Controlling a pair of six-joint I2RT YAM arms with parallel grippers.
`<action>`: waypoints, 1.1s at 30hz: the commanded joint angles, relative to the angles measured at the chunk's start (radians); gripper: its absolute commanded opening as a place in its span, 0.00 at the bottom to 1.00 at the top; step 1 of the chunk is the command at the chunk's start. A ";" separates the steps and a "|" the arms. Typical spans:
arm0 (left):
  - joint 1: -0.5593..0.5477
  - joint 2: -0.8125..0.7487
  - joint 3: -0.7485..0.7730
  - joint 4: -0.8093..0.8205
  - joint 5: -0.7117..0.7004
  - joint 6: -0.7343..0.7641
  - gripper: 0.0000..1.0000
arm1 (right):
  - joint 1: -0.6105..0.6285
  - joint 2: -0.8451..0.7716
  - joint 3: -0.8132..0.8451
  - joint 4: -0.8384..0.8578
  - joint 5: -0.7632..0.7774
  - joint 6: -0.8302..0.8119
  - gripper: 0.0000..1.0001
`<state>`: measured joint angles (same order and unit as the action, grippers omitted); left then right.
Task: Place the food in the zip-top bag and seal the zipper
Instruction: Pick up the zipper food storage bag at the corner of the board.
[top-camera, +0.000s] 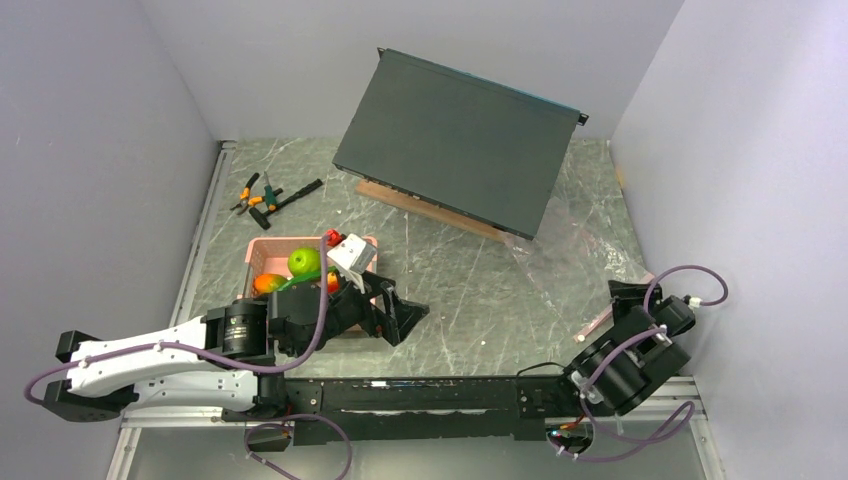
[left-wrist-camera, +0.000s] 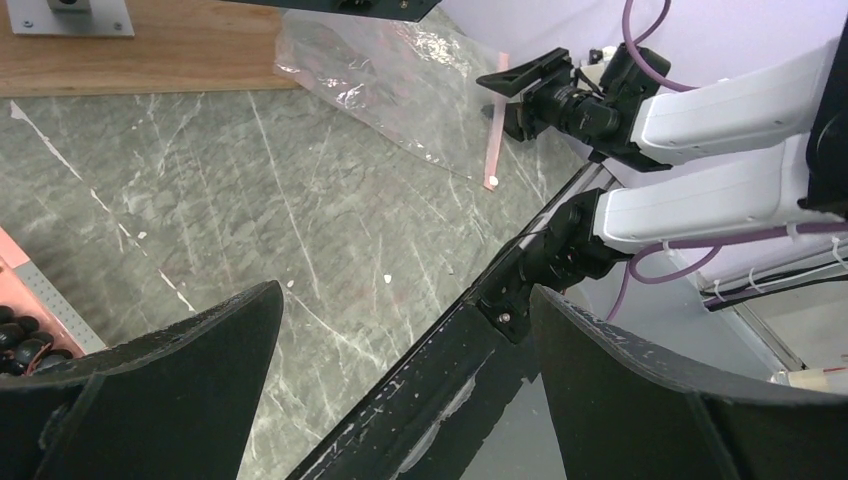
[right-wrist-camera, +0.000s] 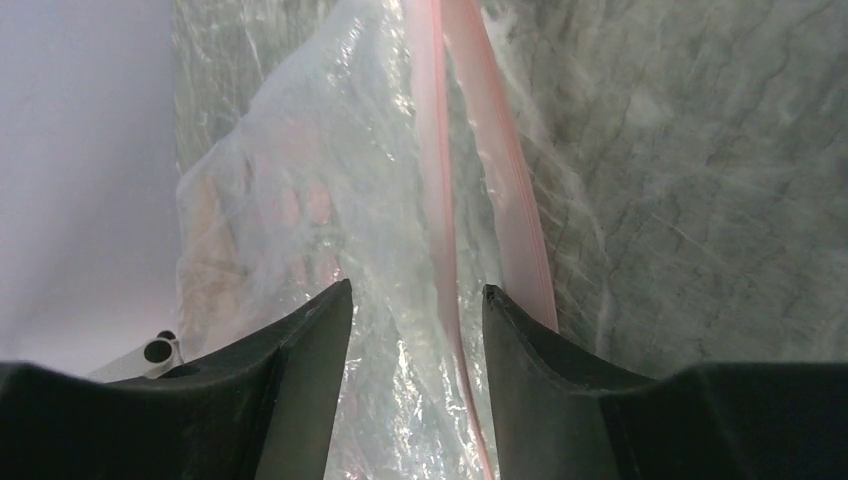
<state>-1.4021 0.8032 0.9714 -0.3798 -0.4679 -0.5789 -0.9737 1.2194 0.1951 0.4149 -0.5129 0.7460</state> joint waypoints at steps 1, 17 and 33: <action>-0.003 0.001 0.045 0.029 0.004 0.021 0.99 | -0.003 0.080 -0.016 0.178 -0.096 0.007 0.49; -0.003 0.005 0.081 -0.040 -0.036 0.008 0.99 | 0.599 -0.191 0.513 -0.741 0.895 0.020 0.00; -0.003 0.010 0.161 -0.221 -0.204 -0.063 0.99 | 1.423 -0.066 1.304 -1.026 1.244 -0.434 0.00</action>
<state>-1.4021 0.8082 1.0657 -0.5297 -0.5842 -0.6132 0.2916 1.1709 1.4101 -0.6197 0.8288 0.5472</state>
